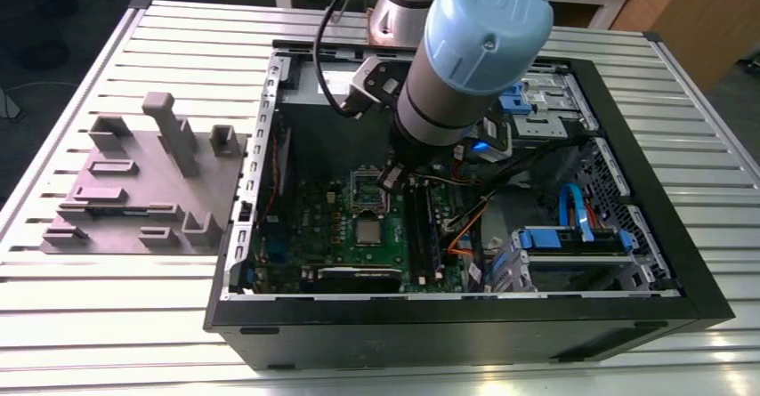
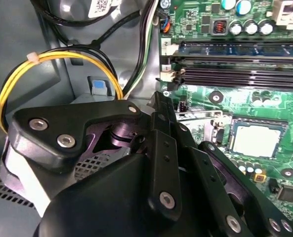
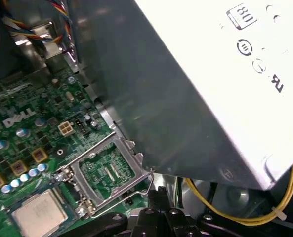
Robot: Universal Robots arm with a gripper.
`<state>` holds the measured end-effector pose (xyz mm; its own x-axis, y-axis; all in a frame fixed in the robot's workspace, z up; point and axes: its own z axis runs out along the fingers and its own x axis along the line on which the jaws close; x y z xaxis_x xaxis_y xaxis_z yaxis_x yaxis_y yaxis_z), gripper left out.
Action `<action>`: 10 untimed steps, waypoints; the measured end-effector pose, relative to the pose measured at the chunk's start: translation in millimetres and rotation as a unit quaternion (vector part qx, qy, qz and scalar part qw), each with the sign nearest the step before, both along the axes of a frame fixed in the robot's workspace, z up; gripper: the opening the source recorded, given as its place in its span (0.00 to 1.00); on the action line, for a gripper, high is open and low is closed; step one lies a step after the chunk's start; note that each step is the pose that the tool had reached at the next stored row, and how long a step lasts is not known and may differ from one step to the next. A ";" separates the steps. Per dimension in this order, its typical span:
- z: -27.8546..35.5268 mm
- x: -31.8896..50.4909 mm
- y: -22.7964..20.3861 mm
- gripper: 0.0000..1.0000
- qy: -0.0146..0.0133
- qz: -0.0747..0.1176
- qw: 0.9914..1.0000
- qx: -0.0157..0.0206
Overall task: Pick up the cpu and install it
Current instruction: 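Close the cpu cover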
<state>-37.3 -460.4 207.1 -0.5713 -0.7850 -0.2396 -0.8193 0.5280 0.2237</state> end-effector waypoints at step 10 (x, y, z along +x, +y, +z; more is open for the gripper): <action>-6.6 0.0 6.0 0.11 0.000 0.003 1.000 0.004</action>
<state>-37.3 -454.4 200.5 -0.5660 -0.7870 -0.2456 -0.8228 0.5207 0.2276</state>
